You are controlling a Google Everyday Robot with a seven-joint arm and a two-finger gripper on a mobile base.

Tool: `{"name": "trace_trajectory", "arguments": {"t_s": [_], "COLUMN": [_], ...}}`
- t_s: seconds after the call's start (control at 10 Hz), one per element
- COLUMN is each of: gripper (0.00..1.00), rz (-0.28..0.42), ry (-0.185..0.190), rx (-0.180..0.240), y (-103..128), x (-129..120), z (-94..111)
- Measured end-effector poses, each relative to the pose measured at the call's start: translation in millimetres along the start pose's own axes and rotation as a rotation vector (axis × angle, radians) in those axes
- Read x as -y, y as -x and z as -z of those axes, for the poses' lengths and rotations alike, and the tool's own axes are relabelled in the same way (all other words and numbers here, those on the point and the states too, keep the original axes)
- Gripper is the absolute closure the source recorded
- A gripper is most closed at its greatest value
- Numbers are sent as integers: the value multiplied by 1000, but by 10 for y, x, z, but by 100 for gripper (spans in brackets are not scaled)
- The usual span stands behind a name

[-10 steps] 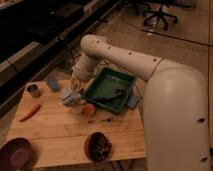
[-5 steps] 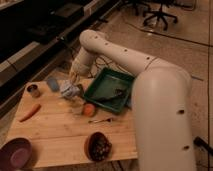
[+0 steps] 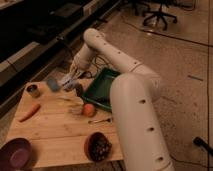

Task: Place towel in plastic cup

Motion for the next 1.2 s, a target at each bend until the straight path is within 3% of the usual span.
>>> {"name": "trace_trajectory", "arguments": {"t_s": [0.2,0.3,0.7,1.2], "gripper": [100,100,100,100], "rz": [6,14,47,138], "ry": [-1,15,39,-5], "rx": [27,28,8,-16], "y": [-106,-143,-307,-349], "x": [80,171,235,290], "z": [-212,-340,-594,-725]}}
